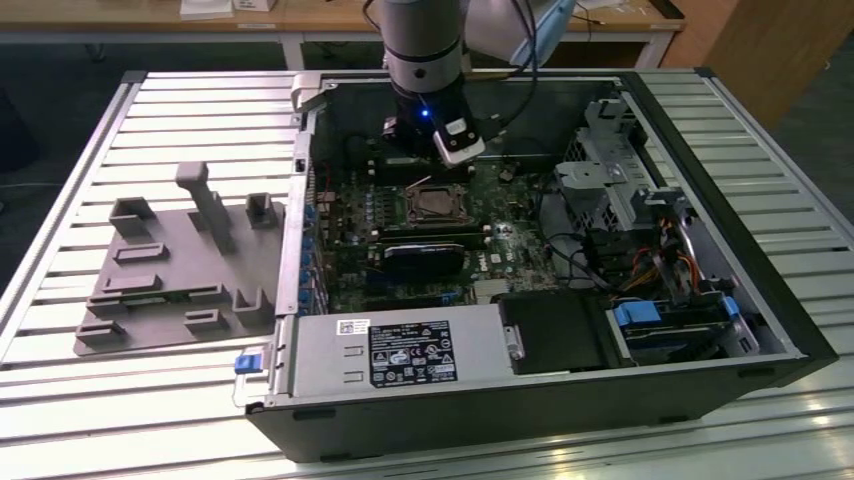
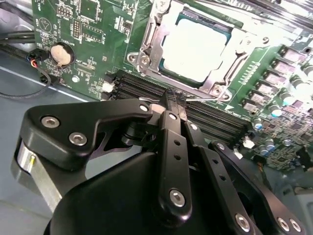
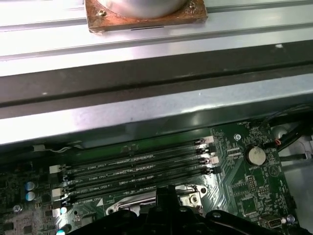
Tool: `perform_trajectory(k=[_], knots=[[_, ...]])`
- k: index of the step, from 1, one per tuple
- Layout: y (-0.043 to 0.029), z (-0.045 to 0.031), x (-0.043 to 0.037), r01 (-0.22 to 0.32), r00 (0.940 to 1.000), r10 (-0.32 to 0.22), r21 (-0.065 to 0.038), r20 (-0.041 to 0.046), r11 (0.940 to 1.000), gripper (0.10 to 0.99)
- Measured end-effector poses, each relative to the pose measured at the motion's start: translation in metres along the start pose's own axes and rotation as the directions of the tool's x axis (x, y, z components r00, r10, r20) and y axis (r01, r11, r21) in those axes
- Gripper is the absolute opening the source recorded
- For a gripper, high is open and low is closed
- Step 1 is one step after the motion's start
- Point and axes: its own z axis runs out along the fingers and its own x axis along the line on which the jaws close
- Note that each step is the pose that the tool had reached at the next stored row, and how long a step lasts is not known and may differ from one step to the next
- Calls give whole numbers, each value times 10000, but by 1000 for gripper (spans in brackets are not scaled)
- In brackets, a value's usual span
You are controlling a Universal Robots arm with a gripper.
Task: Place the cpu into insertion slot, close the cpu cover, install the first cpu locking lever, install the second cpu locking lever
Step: 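Install the first cpu locking lever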
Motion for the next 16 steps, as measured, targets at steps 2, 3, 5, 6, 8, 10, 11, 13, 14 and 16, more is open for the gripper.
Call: perform_trajectory(k=[2, 3, 5, 6, 8, 10, 11, 13, 14, 16], knots=[[15, 14, -8, 0, 10000, 0, 0, 0, 10000, 102], [23, 21, -11, 1, 10000, -1, 0, 0, 10000, 102], [40, 34, -18, 1, 10000, -1, 0, 1, 10000, 102], [48, 40, -20, 2, 10000, -2, 1, 0, 10000, 102], [59, 48, -21, 1, 10000, -1, 2, 0, 10000, 102], [67, 55, -19, 1, 10000, -1, 3, 0, 10000, 102], [70, 57, -18, 0, 10000, 0, 2, 1, 10000, 102], [70, 58, -18, 2, 10000, -2, 3, 0, 10000, 102], [70, 58, -17, 2, 10000, -2, 4, 0, 10000, 102], [70, 59, -17, 1, 10000, -1, 4, 0, 10000, 102]])
